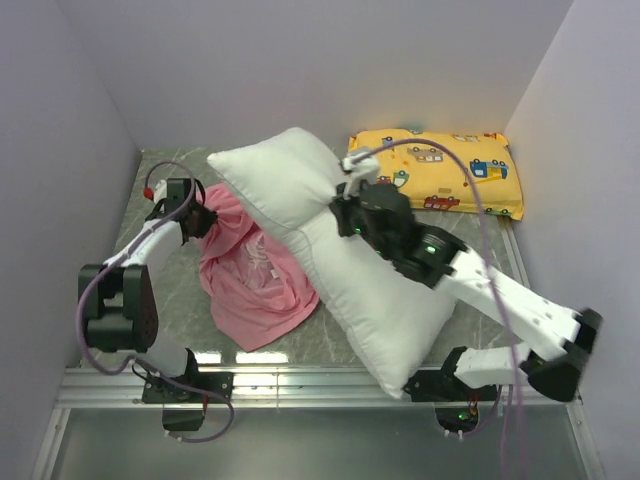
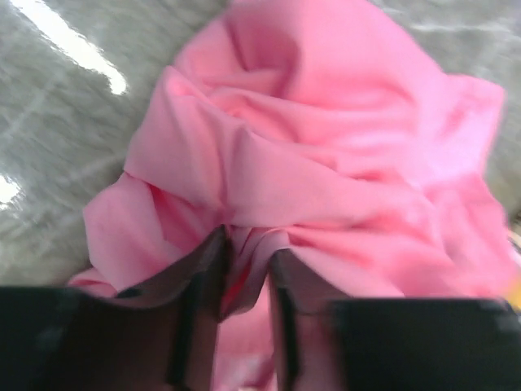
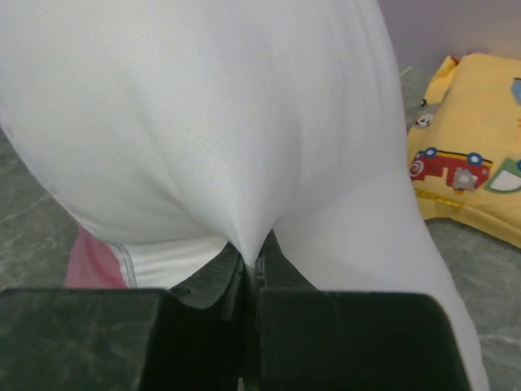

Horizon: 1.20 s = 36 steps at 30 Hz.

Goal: Remove the pillowcase from the pillow

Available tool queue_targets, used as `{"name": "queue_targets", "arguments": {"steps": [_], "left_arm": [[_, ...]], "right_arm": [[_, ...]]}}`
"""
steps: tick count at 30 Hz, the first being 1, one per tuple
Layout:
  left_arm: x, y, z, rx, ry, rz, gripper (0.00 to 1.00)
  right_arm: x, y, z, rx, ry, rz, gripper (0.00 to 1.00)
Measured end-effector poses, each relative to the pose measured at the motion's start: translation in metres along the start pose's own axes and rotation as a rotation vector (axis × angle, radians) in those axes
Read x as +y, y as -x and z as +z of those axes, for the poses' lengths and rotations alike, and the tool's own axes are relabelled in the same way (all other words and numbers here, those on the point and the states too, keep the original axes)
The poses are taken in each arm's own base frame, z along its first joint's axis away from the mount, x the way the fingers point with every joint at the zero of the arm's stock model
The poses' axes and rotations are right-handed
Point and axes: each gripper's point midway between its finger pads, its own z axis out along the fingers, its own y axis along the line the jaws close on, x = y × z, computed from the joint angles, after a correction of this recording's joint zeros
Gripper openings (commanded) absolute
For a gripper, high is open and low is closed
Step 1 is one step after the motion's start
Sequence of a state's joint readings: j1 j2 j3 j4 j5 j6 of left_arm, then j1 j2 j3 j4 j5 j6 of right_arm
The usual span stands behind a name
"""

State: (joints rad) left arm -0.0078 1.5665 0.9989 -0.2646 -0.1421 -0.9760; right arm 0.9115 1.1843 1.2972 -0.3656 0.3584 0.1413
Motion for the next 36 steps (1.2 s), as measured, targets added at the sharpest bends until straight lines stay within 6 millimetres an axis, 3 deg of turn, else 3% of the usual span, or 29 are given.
{"name": "queue_targets", "arguments": {"steps": [4,6,9,12,13,15,16,19,22,25,29,32,36], "left_arm": [[-0.019,0.008,-0.038,-0.036,-0.102,0.019,0.58],[-0.026,0.017,-0.057,-0.067,-0.142,0.025,0.62],[-0.032,0.029,-0.087,-0.116,-0.192,0.042,0.67],[-0.033,0.036,-0.109,-0.147,-0.226,0.085,0.72],[-0.034,0.037,-0.116,-0.154,-0.24,0.11,0.72],[-0.037,0.037,-0.127,-0.152,-0.267,0.156,0.71],[-0.039,0.036,-0.132,-0.152,-0.283,0.184,0.72],[-0.043,0.032,-0.149,-0.157,-0.333,0.261,0.76],[-0.046,0.034,-0.172,-0.189,-0.386,0.306,0.79],[-0.048,0.039,-0.195,-0.232,-0.439,0.337,0.8],[-0.05,0.041,-0.211,-0.262,-0.481,0.367,0.8],[-0.052,0.04,-0.219,-0.267,-0.509,0.382,0.8],[-0.053,0.039,-0.228,-0.278,-0.538,0.394,0.81]], "right_arm": [[0.02,-0.041,0.077,0.1,-0.011,0.009,0.0],[0.028,-0.066,0.111,0.143,-0.009,0.029,0.0],[0.043,-0.096,0.143,0.19,0.022,0.079,0.0],[0.056,-0.099,0.15,0.189,0.07,0.134,0.23],[0.059,-0.096,0.149,0.185,0.084,0.152,0.45],[0.065,-0.091,0.147,0.183,0.112,0.17,0.62],[0.068,-0.088,0.145,0.181,0.127,0.183,0.74],[0.072,-0.074,0.132,0.17,0.166,0.206,0.84],[0.07,-0.048,0.106,0.14,0.19,0.224,0.86],[0.063,-0.009,0.071,0.064,0.212,0.245,0.89],[0.04,0.032,0.017,-0.059,0.203,0.278,0.93],[0.014,0.031,-0.016,-0.109,0.155,0.296,0.95],[-0.016,-0.003,-0.039,-0.092,0.07,0.304,0.96]]}}
